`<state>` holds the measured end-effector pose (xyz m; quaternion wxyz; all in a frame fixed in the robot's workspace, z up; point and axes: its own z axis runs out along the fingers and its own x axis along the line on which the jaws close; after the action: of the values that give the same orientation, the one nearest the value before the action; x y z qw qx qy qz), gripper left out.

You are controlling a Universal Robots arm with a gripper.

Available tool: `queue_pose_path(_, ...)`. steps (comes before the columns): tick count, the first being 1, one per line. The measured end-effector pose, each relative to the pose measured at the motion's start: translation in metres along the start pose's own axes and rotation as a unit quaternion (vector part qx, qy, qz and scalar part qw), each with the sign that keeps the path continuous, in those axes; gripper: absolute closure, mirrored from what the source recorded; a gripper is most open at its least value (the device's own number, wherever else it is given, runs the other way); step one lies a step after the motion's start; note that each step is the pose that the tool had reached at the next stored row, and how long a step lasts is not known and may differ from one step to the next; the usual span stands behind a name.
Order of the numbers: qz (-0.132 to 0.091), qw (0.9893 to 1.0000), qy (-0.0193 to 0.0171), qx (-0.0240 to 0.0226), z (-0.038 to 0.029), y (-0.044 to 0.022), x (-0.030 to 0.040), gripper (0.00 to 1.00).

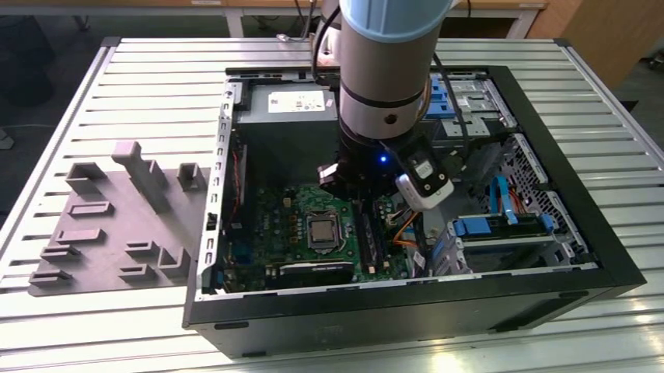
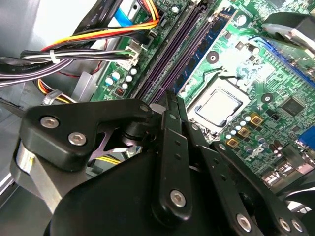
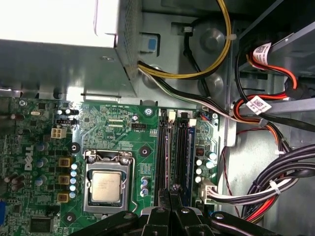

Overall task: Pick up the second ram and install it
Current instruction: 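Insert the second ram into the second slot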

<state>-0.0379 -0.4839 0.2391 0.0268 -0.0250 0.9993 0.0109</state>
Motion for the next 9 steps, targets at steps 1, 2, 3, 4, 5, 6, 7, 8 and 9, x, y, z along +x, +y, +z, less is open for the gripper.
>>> queue_pose_path(1,0.0,1.0,0.0,0.0,0.0002,0.0003,0.0,0.89)
queue_pose_path(2,0.0,1.0,0.0,0.0,0.0005,0.0005,0.0,0.89)
queue_pose_path(3,0.0,1.0,0.0,-0.0003,0.0006,0.0005,0.0001,0.89)
queue_pose_path(4,0.0,1.0,0.0001,-0.0011,0.0008,0.0005,0.0001,0.89)
queue_pose_path(5,0.0,1.0,-0.0002,-0.0033,0.0012,0.0006,0.0001,0.89)
queue_pose_path(6,0.0,1.0,-0.0002,-0.0042,0.0014,0.0006,0.0002,0.89)
queue_pose_path(7,0.0,1.0,-0.0002,-0.0043,0.0013,0.0006,0.0001,0.89)
queue_pose_path(8,0.0,1.0,-0.0002,-0.0043,0.0014,0.0006,0.0001,0.89)
queue_pose_path(9,0.0,1.0,-0.0002,-0.0043,0.0016,0.0006,0.0001,0.89)
